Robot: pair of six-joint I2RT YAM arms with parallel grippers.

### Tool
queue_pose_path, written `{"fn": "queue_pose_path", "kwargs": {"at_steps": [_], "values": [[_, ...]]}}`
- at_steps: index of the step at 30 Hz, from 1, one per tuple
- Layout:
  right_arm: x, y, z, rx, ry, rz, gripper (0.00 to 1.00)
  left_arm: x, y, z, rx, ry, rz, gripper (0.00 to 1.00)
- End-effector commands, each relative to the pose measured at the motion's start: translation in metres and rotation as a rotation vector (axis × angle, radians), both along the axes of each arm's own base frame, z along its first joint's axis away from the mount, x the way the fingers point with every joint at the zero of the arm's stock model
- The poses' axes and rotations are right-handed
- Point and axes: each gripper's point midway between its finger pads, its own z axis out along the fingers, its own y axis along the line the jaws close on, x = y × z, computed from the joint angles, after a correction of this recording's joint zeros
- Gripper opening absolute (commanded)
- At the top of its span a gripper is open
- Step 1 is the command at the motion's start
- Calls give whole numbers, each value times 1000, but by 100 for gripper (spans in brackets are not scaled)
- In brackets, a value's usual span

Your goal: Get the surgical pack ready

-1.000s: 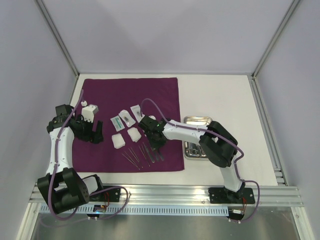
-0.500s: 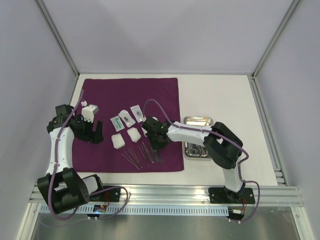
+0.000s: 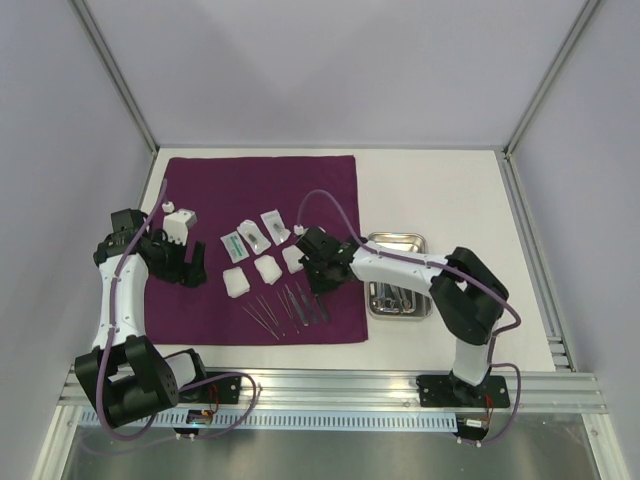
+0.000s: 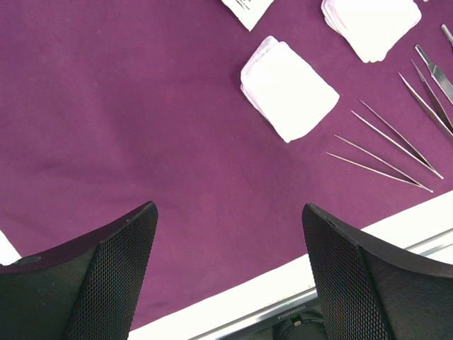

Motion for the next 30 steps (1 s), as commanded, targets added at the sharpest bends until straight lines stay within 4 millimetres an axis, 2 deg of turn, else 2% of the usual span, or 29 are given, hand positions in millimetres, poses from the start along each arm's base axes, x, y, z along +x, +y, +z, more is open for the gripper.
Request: {"fn": "queue_pose_path", "kwargs": {"at_steps": [1, 2, 3, 4, 5, 6, 7, 8, 10, 11, 12, 13, 16, 21, 24, 25, 27, 28, 30], "values": [[23, -3, 48, 86, -122, -71, 1, 5, 3, 8, 10, -29, 4, 91], [27, -11, 56, 89, -143, -87, 0, 4, 3, 7, 10, -26, 6, 91], [37, -26, 75, 99, -185, -132, 1, 4, 3, 8, 12, -27, 7, 91], [42, -37, 84, 100, -207, -158, 0, 4, 3, 7, 11, -28, 5, 91], [41, -55, 83, 69, -207, -179, 0, 4, 3, 8, 12, -29, 5, 91], [44, -69, 97, 80, -238, -209, 0, 4, 3, 7, 11, -26, 5, 91], [54, -94, 95, 47, -252, -270, 0, 4, 3, 7, 11, -29, 4, 91], [54, -112, 90, 10, -243, -292, 1, 4, 3, 6, 10, -27, 4, 91], [49, -164, 59, -93, -193, -373, 1, 5, 2, 5, 3, -27, 6, 91], [52, -172, 60, -98, -195, -391, 0, 5, 2, 6, 4, -28, 6, 91], [48, -194, 43, -154, -169, -428, 1, 5, 1, 5, 0, -26, 5, 91], [47, -202, 34, -181, -150, -440, 0, 5, 1, 5, -1, -28, 4, 91], [44, -213, 17, -216, -122, -445, 1, 5, 1, 6, -1, -28, 5, 91], [49, -211, 4, -217, -109, -455, 1, 4, 1, 6, -3, -23, 5, 91], [48, -210, 0, -228, -96, -453, 9, 4, 2, 6, 3, -22, 5, 91], [49, -210, 1, -228, -96, -454, 18, 4, 2, 6, 4, -23, 1, 91], [51, -209, 9, -221, -105, -456, 29, 4, 2, 7, 8, -27, 0, 91], [53, -208, 18, -216, -112, -455, 38, 4, 2, 7, 8, -26, -1, 92], [56, -205, 34, -209, -147, -452, 43, 5, 2, 9, 9, -33, 0, 92]]}}
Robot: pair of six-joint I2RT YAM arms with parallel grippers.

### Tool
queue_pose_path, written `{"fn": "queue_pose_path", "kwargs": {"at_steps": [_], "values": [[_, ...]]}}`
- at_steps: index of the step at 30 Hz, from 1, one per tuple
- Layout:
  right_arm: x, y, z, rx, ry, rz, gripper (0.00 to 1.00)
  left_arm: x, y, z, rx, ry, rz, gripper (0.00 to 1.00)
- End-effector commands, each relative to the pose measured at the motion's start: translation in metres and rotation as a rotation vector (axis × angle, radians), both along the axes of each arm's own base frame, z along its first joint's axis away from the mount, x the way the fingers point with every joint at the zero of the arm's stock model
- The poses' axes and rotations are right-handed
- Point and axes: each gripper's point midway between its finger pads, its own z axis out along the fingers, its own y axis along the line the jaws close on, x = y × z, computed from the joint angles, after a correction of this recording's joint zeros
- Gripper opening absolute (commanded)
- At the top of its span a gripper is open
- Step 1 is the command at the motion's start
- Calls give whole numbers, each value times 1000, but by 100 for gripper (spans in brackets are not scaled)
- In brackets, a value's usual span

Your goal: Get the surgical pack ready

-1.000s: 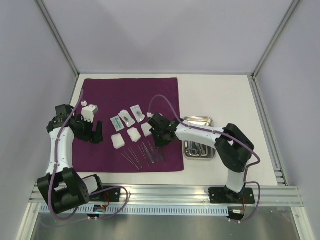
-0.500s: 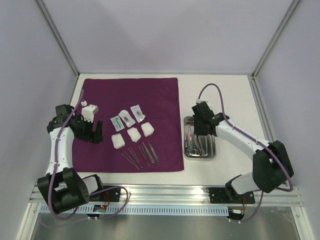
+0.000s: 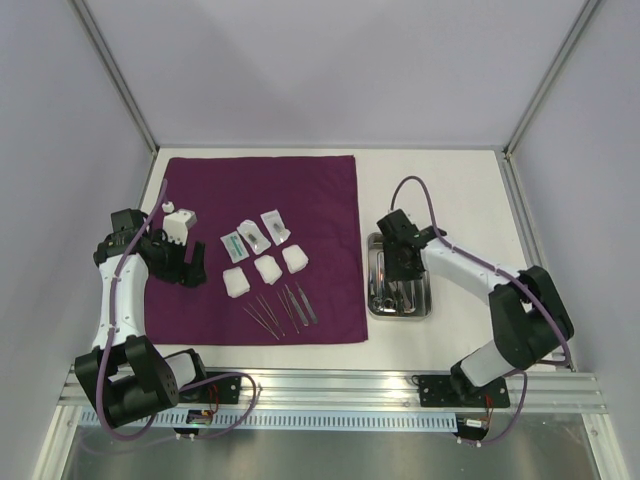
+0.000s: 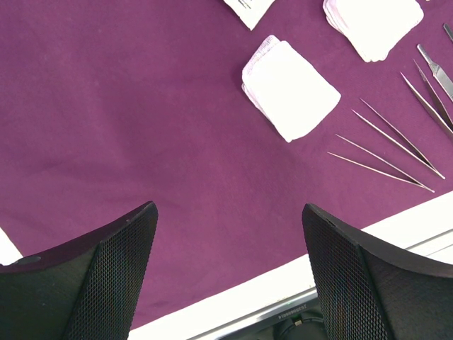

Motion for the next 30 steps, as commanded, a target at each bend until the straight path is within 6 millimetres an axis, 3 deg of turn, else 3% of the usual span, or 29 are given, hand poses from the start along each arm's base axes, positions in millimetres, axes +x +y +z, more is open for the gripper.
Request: {"fn": "queue_pose_path", "kwargs": {"at_steps": [1, 2, 4, 5, 7, 8, 9, 11, 12, 13, 15, 19, 26, 30], "values": [[18, 11, 42, 7, -109, 18, 45, 5, 1, 10, 2, -33, -1, 92], [23, 23, 61, 6, -164, 44, 45, 5, 1, 9, 2, -30, 1, 92], [22, 41, 74, 10, -199, 84, 45, 5, 2, 11, 4, -34, 3, 92], [18, 68, 85, 54, -226, 137, 45, 5, 2, 10, 1, -29, 7, 92], [15, 106, 81, 98, -226, 216, 45, 5, 1, 10, -4, -27, 13, 92], [7, 135, 88, 130, -235, 276, 45, 5, 1, 10, -7, -26, 18, 92], [5, 151, 70, 106, -192, 307, 45, 5, 1, 10, -10, -23, 23, 92], [-9, 182, 57, 104, -148, 385, 41, 4, 1, 11, -7, -19, 25, 92], [-6, 200, 62, 122, -158, 411, 40, 4, 1, 11, -5, -21, 21, 92], [-10, 207, 41, 86, -114, 434, 38, 3, 2, 11, -2, -20, 22, 92], [-13, 230, 44, 94, -117, 482, 38, 2, 2, 11, 5, -21, 20, 92], [-19, 249, 25, 114, -65, 520, 38, -1, 1, 9, 6, -15, 13, 91], [-29, 253, -5, 118, 11, 521, 37, -1, -47, 4, -47, -14, -216, 88], [-36, 249, -22, 112, 53, 516, 36, -1, -63, 3, -110, -12, -264, 84]]}}
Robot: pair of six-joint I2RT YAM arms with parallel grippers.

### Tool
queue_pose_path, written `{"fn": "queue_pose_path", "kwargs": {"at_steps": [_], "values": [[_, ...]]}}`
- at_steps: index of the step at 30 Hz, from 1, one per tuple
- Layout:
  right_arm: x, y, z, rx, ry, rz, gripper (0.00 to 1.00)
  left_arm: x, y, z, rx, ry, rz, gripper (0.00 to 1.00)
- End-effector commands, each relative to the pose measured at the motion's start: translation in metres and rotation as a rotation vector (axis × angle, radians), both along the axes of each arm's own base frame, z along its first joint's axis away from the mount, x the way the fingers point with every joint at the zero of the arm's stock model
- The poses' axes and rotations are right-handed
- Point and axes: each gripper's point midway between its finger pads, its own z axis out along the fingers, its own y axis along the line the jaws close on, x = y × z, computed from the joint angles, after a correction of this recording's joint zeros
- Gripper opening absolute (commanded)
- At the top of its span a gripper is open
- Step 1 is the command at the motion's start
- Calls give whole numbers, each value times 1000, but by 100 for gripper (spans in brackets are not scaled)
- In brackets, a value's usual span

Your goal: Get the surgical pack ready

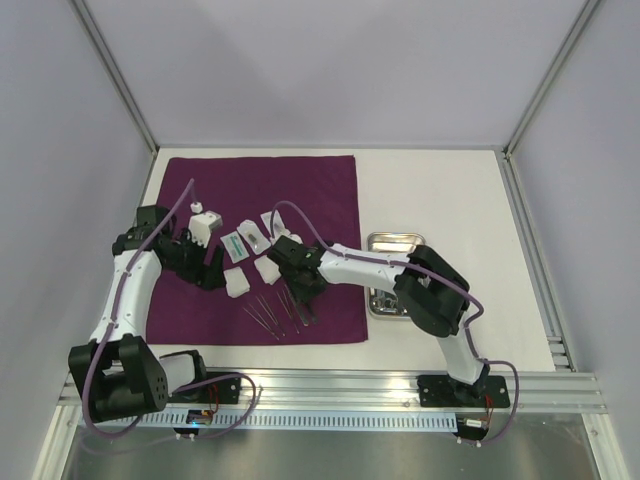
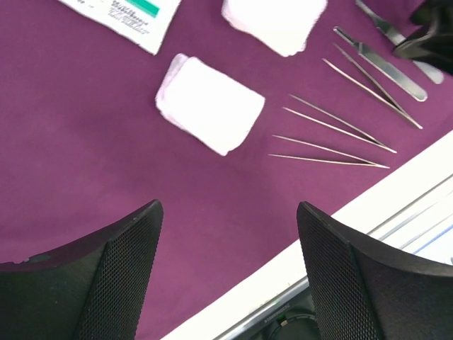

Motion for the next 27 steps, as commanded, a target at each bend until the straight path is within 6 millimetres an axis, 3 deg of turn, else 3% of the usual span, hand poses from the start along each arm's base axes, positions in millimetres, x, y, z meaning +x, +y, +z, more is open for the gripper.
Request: {"fn": "queue_pose_path", "kwargs": {"at_steps": [1, 7, 9, 13, 24, 27], "values": [[-1, 12, -7, 39, 24, -4, 36, 4, -17, 4, -78, -17, -66, 84], [-4, 3, -24, -8, 38, -17, 26, 0, -27, -12, -64, 10, -95, 84], [-5, 0, -27, -18, 43, -23, 15, -2, -27, -15, -55, 20, -92, 84], [-5, -1, -24, -18, 39, -33, 1, -2, -23, -14, -32, 14, -82, 84], [2, 3, 17, 66, -31, -41, 0, -4, -19, -8, 0, -9, -84, 86], [0, 1, 16, 58, -23, -28, 8, -3, -18, -7, 3, -10, -84, 86]]}}
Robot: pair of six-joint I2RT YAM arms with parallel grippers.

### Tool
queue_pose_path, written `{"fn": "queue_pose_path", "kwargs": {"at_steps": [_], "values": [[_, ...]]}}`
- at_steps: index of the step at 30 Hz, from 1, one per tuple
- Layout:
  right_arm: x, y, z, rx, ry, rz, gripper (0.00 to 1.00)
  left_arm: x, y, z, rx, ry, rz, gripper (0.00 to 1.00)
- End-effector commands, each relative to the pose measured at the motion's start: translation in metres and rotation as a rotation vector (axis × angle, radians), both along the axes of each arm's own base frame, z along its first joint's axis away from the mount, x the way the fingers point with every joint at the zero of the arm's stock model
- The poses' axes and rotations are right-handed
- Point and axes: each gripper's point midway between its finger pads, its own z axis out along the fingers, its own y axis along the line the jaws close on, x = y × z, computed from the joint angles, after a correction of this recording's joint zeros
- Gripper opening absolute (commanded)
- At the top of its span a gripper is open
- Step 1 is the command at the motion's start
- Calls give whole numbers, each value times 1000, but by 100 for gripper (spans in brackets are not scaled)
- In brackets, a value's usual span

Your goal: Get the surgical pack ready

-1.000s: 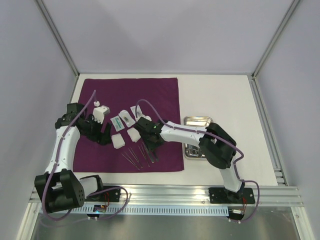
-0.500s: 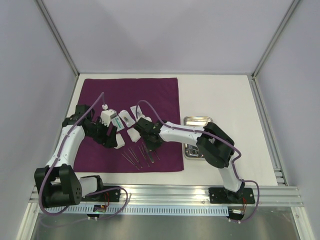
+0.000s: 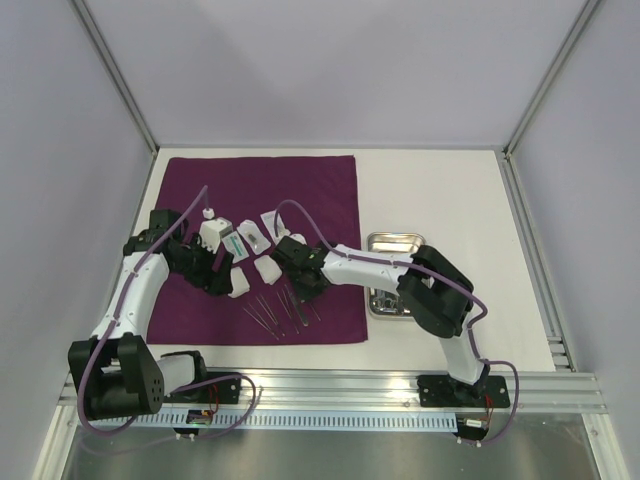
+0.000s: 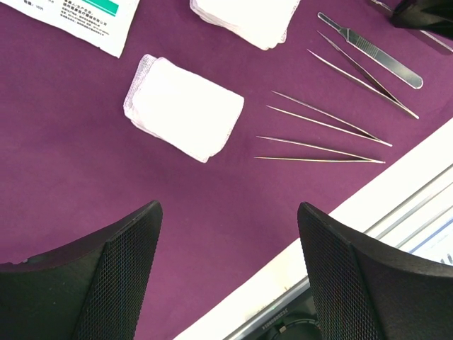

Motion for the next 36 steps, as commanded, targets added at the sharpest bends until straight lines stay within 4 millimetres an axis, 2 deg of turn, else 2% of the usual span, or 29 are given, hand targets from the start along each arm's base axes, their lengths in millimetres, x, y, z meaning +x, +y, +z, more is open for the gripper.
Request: {"fn": "queue_pose_path", "kwargs": {"at_steps": [1, 6, 9, 23, 26, 27, 28, 29, 30, 31, 32, 33, 34, 35, 36], "values": [[1, 2, 17, 37, -24, 4, 9, 4, 0, 9, 4, -40, -11, 86], [-4, -1, 4, 19, 2, 6, 3, 5, 1, 10, 11, -42, -7, 86], [-3, 0, 5, 26, -2, 4, 1, 6, 2, 10, 15, -44, -7, 86], [0, -4, 39, 74, -47, -9, 0, 6, 4, 11, 27, -46, -13, 87], [4, -7, 52, 110, -58, -25, 0, 7, 4, 12, 30, -49, -12, 87], [9, -18, 50, 105, -57, -50, 1, 6, 4, 12, 29, -48, -10, 87], [13, -23, 68, 147, -83, -65, 0, 7, 4, 13, 29, -50, -10, 87], [16, -32, 73, 163, -89, -84, 0, 7, 5, 13, 30, -48, -6, 87], [26, -53, 68, 170, -90, -131, 1, 7, 4, 14, 31, -48, -7, 87], [27, -63, 91, 241, -115, -144, 0, 7, 5, 14, 34, -47, -5, 87], [33, -74, 96, 272, -129, -170, 0, 7, 5, 14, 35, -48, -3, 87], [36, -105, 83, 278, -89, -234, 0, 7, 6, 14, 37, -47, -2, 87], [35, -115, 83, 317, -66, -252, 1, 8, 6, 14, 38, -49, 0, 87], [39, -125, 100, 384, -107, -269, 1, 8, 6, 14, 38, -49, 1, 88], [43, -143, 96, 407, -93, -307, 1, 8, 6, 15, 36, -51, 0, 87]]}}
